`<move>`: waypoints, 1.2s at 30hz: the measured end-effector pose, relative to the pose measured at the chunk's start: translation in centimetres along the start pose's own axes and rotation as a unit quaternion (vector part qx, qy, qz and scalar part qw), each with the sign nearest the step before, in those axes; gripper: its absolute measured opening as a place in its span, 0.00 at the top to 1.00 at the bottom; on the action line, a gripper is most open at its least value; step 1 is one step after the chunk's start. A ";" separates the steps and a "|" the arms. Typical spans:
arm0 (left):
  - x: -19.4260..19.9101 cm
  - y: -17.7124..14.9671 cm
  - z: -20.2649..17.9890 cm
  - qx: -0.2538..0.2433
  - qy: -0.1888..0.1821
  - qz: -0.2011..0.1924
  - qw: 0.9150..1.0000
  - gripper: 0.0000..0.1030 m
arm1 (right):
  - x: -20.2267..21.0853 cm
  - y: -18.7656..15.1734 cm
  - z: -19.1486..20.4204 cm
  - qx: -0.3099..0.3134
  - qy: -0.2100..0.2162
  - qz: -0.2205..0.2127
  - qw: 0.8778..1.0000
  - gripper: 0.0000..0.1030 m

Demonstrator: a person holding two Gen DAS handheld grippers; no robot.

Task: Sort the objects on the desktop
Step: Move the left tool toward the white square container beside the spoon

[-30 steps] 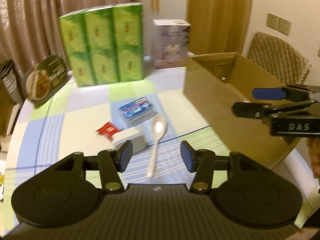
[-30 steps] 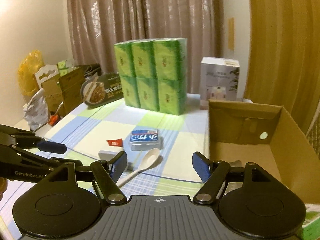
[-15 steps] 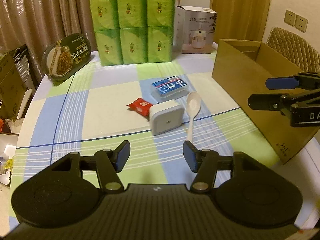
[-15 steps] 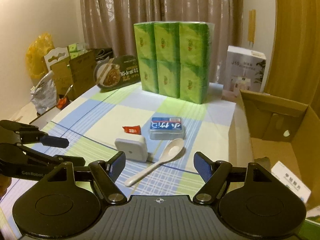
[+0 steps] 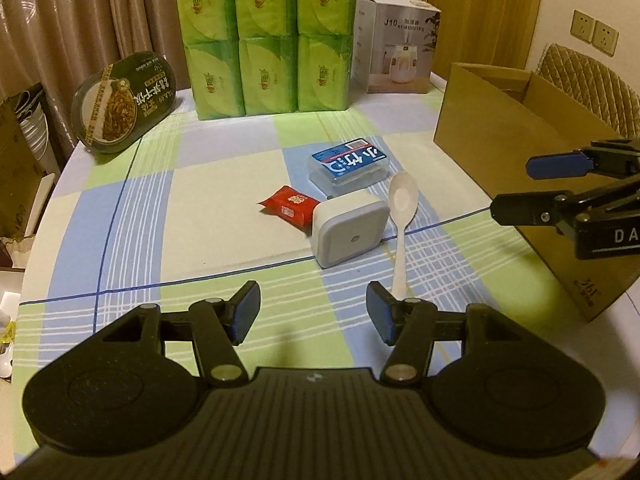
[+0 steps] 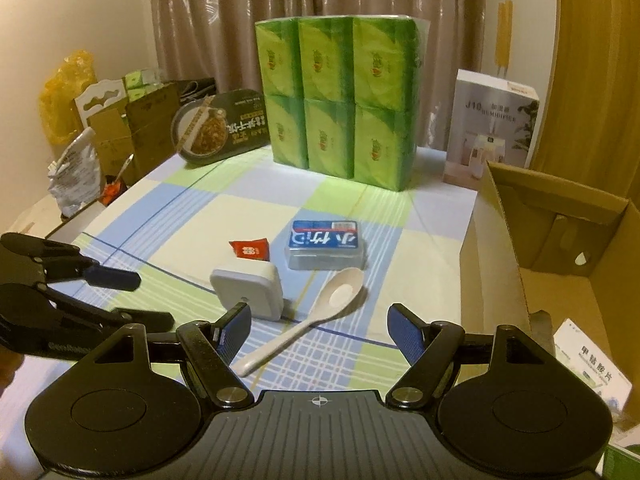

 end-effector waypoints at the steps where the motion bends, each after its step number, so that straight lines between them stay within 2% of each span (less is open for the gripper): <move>1: -0.4 0.1 -0.1 -0.003 -0.001 0.002 1.000 0.48 | -0.2 0.0 -0.1 -0.002 0.000 0.001 1.000 0.29; 9: -2.5 0.9 -1.8 -0.020 -0.019 0.003 1.000 0.48 | -2.1 0.0 -1.6 -0.019 -0.010 0.014 1.000 0.29; 18: -4.9 2.0 -3.2 0.007 -0.029 0.004 1.000 0.44 | -3.7 0.5 -3.0 -0.034 -0.016 0.020 0.999 0.29; 21: -5.4 2.4 -4.0 0.006 -0.024 -0.003 1.000 0.42 | -3.9 0.7 -3.6 -0.045 -0.017 0.019 0.999 0.29; 25: -6.1 2.8 -4.8 0.006 -0.011 -0.015 1.000 0.34 | -3.9 1.1 -4.4 -0.055 -0.018 0.016 0.998 0.29; 33: -8.0 3.0 -5.2 0.027 0.016 -0.011 0.999 0.34 | -3.9 1.4 -4.7 -0.063 -0.008 0.013 0.998 0.29; 36: -8.8 2.8 -4.8 0.054 0.024 -0.004 0.998 0.34 | -3.9 1.5 -4.8 -0.064 -0.005 0.012 0.998 0.29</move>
Point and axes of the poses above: each gripper's, at about its wrist camera, not at the fingertips, and x roughly against the way its jaws point, z to its left, y to its top, the point moved 7 cm from there along -x, roughly the way its jaws point, and after that the axes turned 9 degrees about y, right-handed, at the moved point
